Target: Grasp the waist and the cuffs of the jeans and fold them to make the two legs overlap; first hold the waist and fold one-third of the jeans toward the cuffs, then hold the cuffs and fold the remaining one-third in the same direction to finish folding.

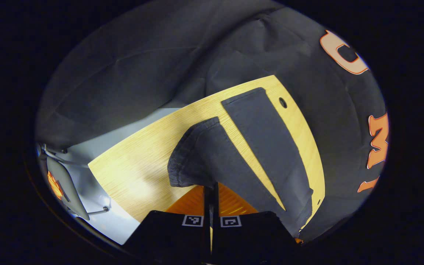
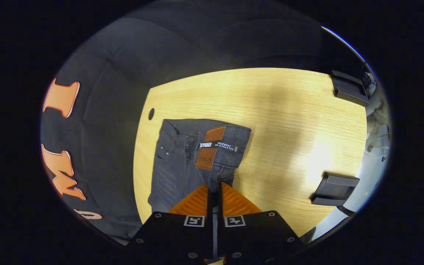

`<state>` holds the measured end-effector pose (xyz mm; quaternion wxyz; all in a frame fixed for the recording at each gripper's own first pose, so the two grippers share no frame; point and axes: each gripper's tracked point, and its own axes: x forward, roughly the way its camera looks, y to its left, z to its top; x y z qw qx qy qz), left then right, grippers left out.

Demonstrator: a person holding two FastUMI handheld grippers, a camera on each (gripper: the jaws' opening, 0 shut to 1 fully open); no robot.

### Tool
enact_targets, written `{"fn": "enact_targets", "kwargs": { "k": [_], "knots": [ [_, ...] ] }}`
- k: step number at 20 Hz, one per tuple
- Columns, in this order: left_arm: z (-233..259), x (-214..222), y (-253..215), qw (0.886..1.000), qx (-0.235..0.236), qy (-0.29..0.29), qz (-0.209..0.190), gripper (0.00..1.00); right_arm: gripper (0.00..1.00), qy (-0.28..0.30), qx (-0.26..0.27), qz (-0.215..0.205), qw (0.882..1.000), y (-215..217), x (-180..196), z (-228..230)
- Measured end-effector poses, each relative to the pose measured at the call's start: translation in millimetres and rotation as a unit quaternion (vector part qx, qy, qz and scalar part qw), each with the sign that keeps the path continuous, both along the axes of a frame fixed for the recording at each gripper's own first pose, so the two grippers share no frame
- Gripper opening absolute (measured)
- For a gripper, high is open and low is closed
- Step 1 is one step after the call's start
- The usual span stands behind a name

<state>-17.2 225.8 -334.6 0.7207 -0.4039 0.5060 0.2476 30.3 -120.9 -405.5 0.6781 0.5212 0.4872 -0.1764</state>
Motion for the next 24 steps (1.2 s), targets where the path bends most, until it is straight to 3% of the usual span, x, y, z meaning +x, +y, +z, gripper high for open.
{"fn": "enact_targets", "kwargs": {
  "k": [4,5,6,8,15,24],
  "knots": [
    [15.5,33.6,5.7,0.999,0.005,-0.031,-0.028,0.02,0.05,-0.022,-0.01,-0.007,1.0,2.7,16.6,24.2],
    [18.4,42.9,6.4,0.999,0.008,-0.039,-0.036,0.02,0.05,-0.046,-0.018,-0.029,0.998,2.9,33.1,36.3],
    [24.4,53.4,9.4,0.998,0.015,-0.05,-0.045,0.02,0.06,-0.065,-0.01,-0.018,0.998,11.7,43.4,48.6],
    [29.6,79.3,12.2,0.996,0.018,-0.066,-0.057,0.02,0.05,-0.054,-0.023,-0.001,0.998,23.9,51.7,52.4],
    [26.5,144.1,12.5,0.992,-0.002,-0.079,-0.095,0.02,0.05,-0.046,-0.041,-0.022,0.998,38.5,82.1,57.8],
    [8.5,206.7,40.2,0.996,0.04,-0.059,-0.061,0.02,0.05,-0.047,-0.018,-0.02,0.999,50.1,137.5,47.7]
  ]
}}
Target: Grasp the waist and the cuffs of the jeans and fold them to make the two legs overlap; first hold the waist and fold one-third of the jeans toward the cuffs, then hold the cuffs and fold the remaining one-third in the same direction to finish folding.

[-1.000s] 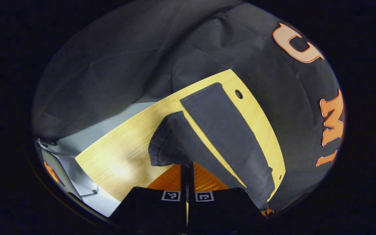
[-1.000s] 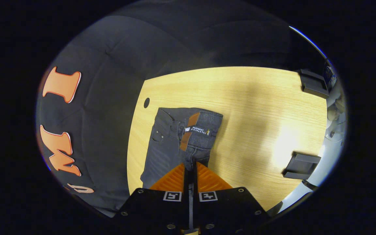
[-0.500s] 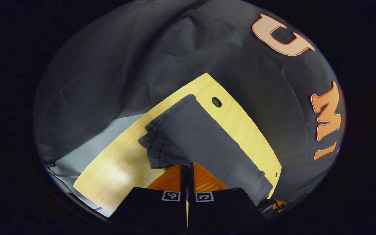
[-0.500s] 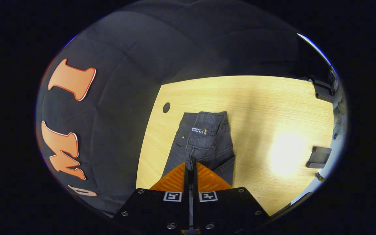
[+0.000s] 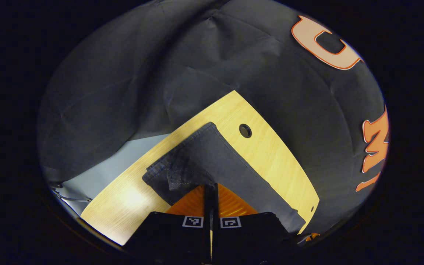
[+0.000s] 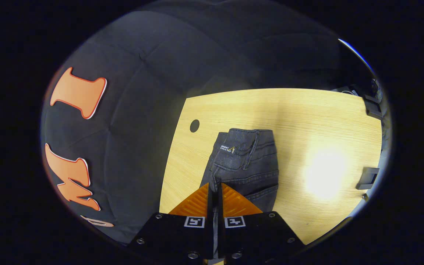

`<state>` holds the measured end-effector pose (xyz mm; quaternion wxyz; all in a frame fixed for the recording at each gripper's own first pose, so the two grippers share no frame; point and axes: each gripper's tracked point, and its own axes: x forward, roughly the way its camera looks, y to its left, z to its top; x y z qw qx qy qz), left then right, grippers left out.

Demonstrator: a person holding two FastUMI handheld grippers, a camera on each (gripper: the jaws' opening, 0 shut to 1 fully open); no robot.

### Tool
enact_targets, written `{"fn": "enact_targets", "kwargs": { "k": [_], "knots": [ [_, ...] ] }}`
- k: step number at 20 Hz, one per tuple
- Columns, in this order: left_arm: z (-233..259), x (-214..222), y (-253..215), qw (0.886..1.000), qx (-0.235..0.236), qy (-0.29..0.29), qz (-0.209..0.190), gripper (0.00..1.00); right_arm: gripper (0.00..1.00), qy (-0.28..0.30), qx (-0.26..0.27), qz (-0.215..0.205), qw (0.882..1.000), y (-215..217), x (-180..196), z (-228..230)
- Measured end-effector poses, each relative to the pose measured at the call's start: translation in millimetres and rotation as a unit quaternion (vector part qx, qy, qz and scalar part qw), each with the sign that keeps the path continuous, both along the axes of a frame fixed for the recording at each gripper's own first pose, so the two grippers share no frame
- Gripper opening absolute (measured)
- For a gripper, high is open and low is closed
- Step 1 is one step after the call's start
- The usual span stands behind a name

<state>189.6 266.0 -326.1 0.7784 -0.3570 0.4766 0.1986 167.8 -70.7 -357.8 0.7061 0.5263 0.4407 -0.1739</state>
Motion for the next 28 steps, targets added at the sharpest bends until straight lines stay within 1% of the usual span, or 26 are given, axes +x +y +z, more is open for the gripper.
{"fn": "enact_targets", "kwargs": {
  "k": [4,8,12,14,18,19,20,21,22,23,24,25,28],
  "knots": [
    [-11.2,19.3,1.5,0.999,0.032,0.016,-0.01,0.02,0.05,0.008,0.01,0.012,1.0,10.5,29.7,-19.3],
    [-15.0,34.3,-1.2,0.999,0.042,0.02,-0.016,0.02,0.05,0.018,0.017,0.021,0.999,14.9,53.1,-35.3],
    [-32.7,44.3,3.4,0.998,0.038,0.044,0.003,0.02,0.06,0.031,0.026,0.028,0.999,19.5,69.5,-54.4],
    [-46.7,49.3,3.8,0.997,0.049,0.056,-0.004,0.02,0.06,0.037,0.026,0.036,0.998,24.0,76.3,-63.2],
    [-53.2,57.5,4.6,0.995,0.069,0.076,-0.01,0.02,0.05,0.051,0.017,0.057,0.997,30.2,86.1,-72.1],
    [-47.0,60.1,6.9,0.993,0.083,0.079,-0.016,0.04,0.05,0.052,0.013,0.066,0.996,30.2,86.6,-70.6],
    [-43.1,62.7,10.5,0.992,0.097,0.077,-0.028,0.15,0.05,0.054,0.011,0.073,0.996,28.4,85.8,-70.0],
    [-39.7,67.9,15.0,0.99,0.116,0.068,-0.038,0.15,0.05,0.055,0.01,0.074,0.996,26.9,84.4,-68.2],
    [-32.0,73.7,18.3,0.989,0.131,0.057,-0.045,0.12,0.05,0.055,0.012,0.073,0.996,26.4,83.7,-68.2],
    [-29.7,76.0,21.0,0.987,0.144,0.049,-0.05,0.21,0.06,0.054,0.012,0.071,0.996,25.0,83.2,-66.4],
    [-25.9,80.5,18.9,0.988,0.14,0.036,-0.056,0.27,0.07,0.046,0.015,0.073,0.996,24.5,85.8,-61.4],
    [-19.7,81.3,13.6,0.988,0.135,0.032,-0.061,0.31,0.13,0.031,0.014,0.072,0.997,24.7,89.8,-57.9],
    [-8.0,80.0,-6.3,0.99,0.117,0.021,-0.076,0.64,0.26,0.01,0.007,0.066,0.998,15.8,89.3,-39.7]
  ]
}}
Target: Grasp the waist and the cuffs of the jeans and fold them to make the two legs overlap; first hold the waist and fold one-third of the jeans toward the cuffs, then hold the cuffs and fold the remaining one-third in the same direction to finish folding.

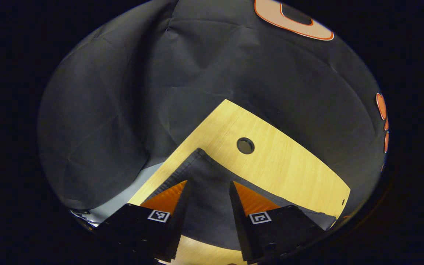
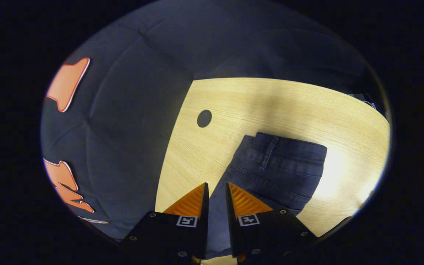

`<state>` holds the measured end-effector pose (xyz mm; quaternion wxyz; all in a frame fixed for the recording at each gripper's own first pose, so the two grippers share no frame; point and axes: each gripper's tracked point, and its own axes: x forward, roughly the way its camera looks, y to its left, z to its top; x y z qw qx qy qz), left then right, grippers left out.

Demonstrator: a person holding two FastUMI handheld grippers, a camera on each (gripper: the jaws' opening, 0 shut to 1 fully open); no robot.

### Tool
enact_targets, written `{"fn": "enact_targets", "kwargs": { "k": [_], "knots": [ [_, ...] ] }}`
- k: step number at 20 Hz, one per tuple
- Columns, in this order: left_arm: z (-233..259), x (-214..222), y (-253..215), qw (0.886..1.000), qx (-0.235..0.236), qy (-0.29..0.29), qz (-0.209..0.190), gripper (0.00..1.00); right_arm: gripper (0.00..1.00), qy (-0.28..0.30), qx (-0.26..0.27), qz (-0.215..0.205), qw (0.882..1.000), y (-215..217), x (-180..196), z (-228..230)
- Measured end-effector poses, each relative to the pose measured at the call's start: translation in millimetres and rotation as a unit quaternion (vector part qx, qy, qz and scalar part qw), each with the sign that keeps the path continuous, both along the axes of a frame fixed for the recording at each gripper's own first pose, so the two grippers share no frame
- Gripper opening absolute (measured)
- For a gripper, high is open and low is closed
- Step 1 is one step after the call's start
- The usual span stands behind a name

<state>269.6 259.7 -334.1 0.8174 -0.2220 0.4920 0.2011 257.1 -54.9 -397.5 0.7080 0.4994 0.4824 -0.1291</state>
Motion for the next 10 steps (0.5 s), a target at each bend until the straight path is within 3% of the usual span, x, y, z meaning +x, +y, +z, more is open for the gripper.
{"fn": "enact_targets", "kwargs": {
  "k": [2,3,4,5,6,8,10],
  "knots": [
    [10.9,3.4,-4.4,1.0,-0.002,-0.015,-0.012,0.64,0.42,-0.009,-0.016,0.011,1.0,-9.3,-5.9,3.9],
    [9.7,6.1,-7.6,1.0,-0.001,-0.021,-0.021,0.72,0.7,-0.007,-0.026,0.02,0.999,-12.5,-12.0,2.5],
    [13.1,4.5,-13.8,0.999,0.002,-0.03,-0.034,0.76,0.55,-0.003,-0.04,0.029,0.999,-17.4,-19.7,-0.2],
    [21.1,3.8,-14.2,0.998,0.008,-0.034,-0.044,0.83,0.74,0.003,-0.055,0.04,0.998,-22.0,-26.5,-2.8],
    [23.9,4.6,-17.4,0.998,0.014,-0.039,-0.054,0.84,0.76,0.008,-0.07,0.05,0.996,-26.4,-34.9,-7.2],
    [26.9,3.0,-32.5,0.995,0.017,-0.053,-0.077,0.97,0.86,0.017,-0.093,0.065,0.993,-33.1,-46.5,-15.2],
    [40.1,2.3,-41.8,0.993,0.011,-0.067,-0.101,0.97,0.9,0.037,-0.107,0.072,0.991,-39.6,-61.0,-25.8]
  ]
}}
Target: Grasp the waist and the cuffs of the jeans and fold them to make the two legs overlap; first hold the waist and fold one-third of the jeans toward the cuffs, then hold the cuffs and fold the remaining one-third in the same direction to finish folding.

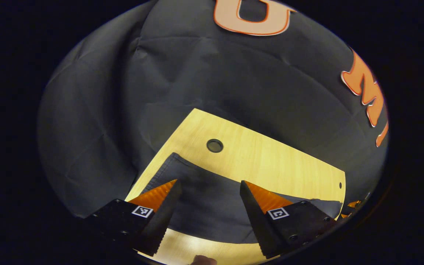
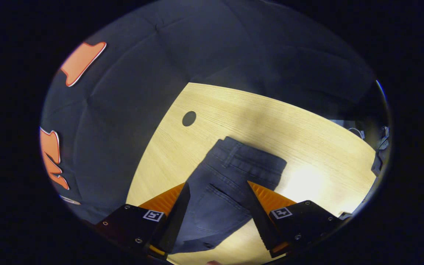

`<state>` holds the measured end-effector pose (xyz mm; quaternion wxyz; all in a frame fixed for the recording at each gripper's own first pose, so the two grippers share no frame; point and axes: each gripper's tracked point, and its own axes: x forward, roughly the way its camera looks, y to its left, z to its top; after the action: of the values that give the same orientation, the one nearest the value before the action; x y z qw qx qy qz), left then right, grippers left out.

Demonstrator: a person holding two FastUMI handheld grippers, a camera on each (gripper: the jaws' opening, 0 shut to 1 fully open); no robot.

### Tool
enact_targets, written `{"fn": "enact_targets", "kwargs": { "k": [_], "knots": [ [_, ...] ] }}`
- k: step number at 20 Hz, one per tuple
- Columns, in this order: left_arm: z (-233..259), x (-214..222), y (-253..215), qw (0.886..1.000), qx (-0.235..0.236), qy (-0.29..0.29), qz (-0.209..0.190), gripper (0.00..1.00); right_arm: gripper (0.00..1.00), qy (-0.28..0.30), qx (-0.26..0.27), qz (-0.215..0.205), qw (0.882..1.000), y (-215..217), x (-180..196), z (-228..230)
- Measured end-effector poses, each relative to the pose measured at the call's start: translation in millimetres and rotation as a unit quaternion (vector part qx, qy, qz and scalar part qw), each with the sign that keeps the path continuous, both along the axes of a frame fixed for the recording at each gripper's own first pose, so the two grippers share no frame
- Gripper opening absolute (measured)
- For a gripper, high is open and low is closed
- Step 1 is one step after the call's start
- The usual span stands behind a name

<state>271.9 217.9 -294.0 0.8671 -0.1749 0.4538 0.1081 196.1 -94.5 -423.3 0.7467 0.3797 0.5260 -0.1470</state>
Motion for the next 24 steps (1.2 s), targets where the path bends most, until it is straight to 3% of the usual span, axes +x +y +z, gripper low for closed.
{"fn": "enact_targets", "kwargs": {
  "k": [4,7,16,20,24],
  "knots": [
    [23.6,-8.9,-25.6,0.999,0.001,-0.028,-0.041,0.93,0.96,0.031,0.002,0.008,0.999,-0.9,-21.3,-18.9],
    [28.0,-18.4,-55.3,0.997,-0.051,-0.045,-0.041,0.97,0.96,0.047,0.015,0.006,0.999,5.0,-32.5,-37.0],
    [54.1,-60.5,-89.9,0.996,-0.008,-0.062,-0.069,0.97,0.95,0.063,0.014,0.008,0.998,5.8,-33.8,-61.0],
    [69.4,-80.0,-112.7,0.993,0.017,-0.076,-0.091,0.97,0.74,0.094,0.007,0.018,0.995,2.4,-43.5,-76.6],
    [58.1,-96.2,-134.2,0.993,0.012,-0.055,-0.105,0.97,0.41,0.082,-0.014,0.036,0.996,0.4,-47.1,-79.6]
  ]
}}
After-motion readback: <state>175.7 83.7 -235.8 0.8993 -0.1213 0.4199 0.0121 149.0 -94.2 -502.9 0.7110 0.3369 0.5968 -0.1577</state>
